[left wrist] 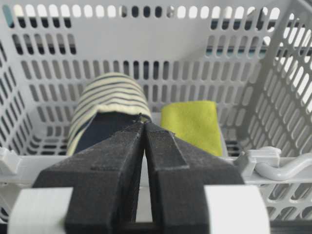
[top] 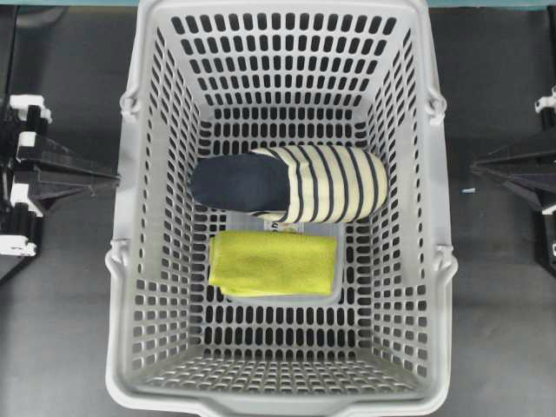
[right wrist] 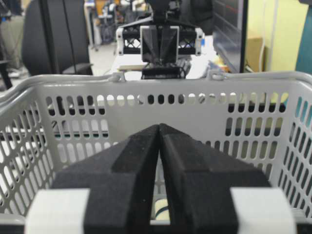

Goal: Pick up the yellow cloth from the shopping basket with the left arm.
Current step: 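Lower the open left gripper into the basket onto the yellow cloth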

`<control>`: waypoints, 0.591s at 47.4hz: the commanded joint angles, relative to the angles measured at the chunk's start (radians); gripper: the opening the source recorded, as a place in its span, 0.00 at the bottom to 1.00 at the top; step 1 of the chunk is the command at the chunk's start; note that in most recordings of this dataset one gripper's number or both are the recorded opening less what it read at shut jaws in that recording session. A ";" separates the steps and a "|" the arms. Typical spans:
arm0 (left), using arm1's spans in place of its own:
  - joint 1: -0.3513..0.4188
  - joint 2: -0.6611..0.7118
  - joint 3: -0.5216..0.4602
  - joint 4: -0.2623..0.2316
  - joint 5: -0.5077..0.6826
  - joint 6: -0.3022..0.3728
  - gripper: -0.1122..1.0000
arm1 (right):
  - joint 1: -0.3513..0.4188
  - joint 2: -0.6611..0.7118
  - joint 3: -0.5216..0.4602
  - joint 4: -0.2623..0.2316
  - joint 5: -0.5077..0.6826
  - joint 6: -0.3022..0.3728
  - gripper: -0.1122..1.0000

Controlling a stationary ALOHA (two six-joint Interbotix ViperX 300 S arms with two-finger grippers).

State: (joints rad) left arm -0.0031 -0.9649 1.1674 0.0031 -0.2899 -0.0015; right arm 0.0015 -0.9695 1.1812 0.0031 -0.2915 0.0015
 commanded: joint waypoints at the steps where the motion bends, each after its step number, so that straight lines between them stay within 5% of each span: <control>1: -0.028 0.011 -0.064 0.041 0.023 -0.020 0.15 | 0.008 0.000 -0.023 0.005 -0.008 0.009 0.10; 15: -0.046 0.152 -0.348 0.041 0.422 -0.034 0.10 | 0.018 -0.017 -0.038 0.008 0.123 0.060 0.10; 28: -0.081 0.426 -0.652 0.041 0.808 -0.025 0.10 | 0.017 -0.034 -0.061 0.008 0.219 0.061 0.10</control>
State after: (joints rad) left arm -0.0782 -0.6182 0.6289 0.0414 0.4172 -0.0245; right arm 0.0184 -1.0032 1.1459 0.0077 -0.0859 0.0629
